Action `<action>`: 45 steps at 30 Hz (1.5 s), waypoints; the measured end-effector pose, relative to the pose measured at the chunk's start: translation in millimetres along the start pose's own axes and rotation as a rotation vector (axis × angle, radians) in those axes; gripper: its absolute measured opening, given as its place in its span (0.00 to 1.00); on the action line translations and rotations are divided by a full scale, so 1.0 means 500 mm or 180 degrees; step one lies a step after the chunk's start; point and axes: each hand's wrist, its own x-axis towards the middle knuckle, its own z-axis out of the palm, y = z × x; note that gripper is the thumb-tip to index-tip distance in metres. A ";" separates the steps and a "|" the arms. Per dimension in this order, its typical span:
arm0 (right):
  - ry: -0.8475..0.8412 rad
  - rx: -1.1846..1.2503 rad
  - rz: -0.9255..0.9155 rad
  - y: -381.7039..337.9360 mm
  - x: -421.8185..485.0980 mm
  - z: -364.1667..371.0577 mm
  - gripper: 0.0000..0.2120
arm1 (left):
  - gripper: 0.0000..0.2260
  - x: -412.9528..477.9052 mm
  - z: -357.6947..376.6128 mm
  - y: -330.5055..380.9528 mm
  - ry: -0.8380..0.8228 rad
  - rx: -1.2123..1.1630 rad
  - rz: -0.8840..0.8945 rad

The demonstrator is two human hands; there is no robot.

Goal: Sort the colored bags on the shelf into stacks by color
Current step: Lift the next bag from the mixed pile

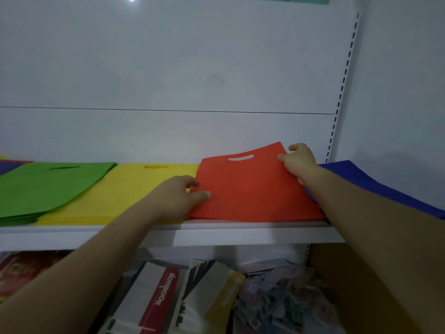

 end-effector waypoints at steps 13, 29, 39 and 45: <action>-0.2106 -0.3078 -0.0484 -0.026 -0.022 0.010 0.30 | 0.32 -0.027 0.002 0.024 -0.0853 0.0619 0.0436; -0.1960 -0.3007 -0.0591 0.013 -0.009 0.031 0.34 | 0.31 -0.008 0.035 0.021 -0.0629 0.0935 0.0383; -0.1969 -0.2895 -0.0613 0.016 0.001 0.039 0.37 | 0.31 -0.013 0.034 0.027 -0.0525 0.0836 0.0218; -0.1569 -0.2698 -0.1035 -0.039 -0.008 0.074 0.35 | 0.29 -0.034 -0.017 0.010 -0.0170 0.0733 0.0126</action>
